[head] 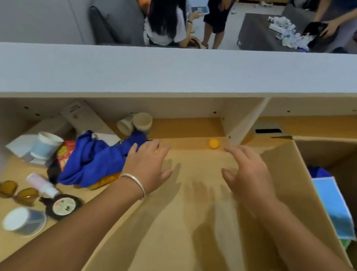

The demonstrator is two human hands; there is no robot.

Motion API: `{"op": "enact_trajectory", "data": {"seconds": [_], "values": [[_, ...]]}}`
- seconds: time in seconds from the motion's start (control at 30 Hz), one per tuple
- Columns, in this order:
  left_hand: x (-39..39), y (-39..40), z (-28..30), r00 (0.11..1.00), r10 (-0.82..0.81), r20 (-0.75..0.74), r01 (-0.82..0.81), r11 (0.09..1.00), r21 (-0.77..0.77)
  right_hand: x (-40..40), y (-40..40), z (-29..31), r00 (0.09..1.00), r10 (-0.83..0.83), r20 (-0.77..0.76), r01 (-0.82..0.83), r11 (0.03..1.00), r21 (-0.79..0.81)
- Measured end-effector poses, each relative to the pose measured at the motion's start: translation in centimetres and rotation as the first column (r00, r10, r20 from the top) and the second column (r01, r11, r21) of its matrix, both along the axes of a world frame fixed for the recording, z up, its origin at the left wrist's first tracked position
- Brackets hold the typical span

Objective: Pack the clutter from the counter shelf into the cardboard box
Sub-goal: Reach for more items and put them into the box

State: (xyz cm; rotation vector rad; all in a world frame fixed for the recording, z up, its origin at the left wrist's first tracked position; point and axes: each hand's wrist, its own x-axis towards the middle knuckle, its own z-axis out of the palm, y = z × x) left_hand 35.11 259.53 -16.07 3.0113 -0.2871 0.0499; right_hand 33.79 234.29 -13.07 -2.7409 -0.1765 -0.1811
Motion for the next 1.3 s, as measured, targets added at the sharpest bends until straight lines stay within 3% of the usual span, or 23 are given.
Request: {"op": "enact_trajectory", "data": {"seconds": [0.13, 0.3, 0.5, 0.6, 0.7, 0.87, 1.1, 1.3], "values": [[1.0, 4.9, -2.1, 0.994, 0.096, -0.047, -0.094, 0.994, 0.048, 2.9, 3.0, -3.5, 0.994, 0.057, -0.098, -0.064, 0.996, -0.065], [4.8, 7.9, -3.6, 0.983, 0.155, -0.096, -0.148, 0.986, 0.081, 8.0, 4.6, -7.3, 0.976, 0.004, -0.217, -0.026, 0.995, -0.1], [11.6, 7.4, -5.3, 0.966, 0.219, -0.138, -0.203, 0.972, 0.121, 14.3, 3.4, -11.7, 0.963, -0.023, -0.268, -0.013, 0.991, -0.135], [15.2, 6.8, -6.5, 0.948, 0.246, -0.2, -0.238, 0.969, 0.063, 16.5, 2.7, -13.3, 0.948, -0.025, -0.316, -0.032, 0.984, -0.176], [17.8, 6.7, -7.7, 0.94, 0.277, -0.196, -0.279, 0.96, 0.019, 17.4, 2.2, -14.2, 0.936, -0.024, -0.352, -0.053, 0.976, -0.209], [19.7, 6.5, -8.7, 0.931, 0.26, -0.256, -0.248, 0.966, 0.078, 17.7, 1.8, -14.7, 0.938, 0.007, -0.348, -0.081, 0.977, -0.197], [19.8, 5.8, -8.3, 0.935, 0.25, -0.25, -0.249, 0.968, 0.034, 17.1, 0.9, -14.6, 0.947, -0.044, -0.317, -0.04, 0.967, -0.251], [15.0, 4.2, -6.1, 0.988, 0.127, -0.087, -0.128, 0.992, -0.013, 13.2, 1.3, -12.6, 0.95, -0.054, -0.306, -0.019, 0.973, -0.231]]}}
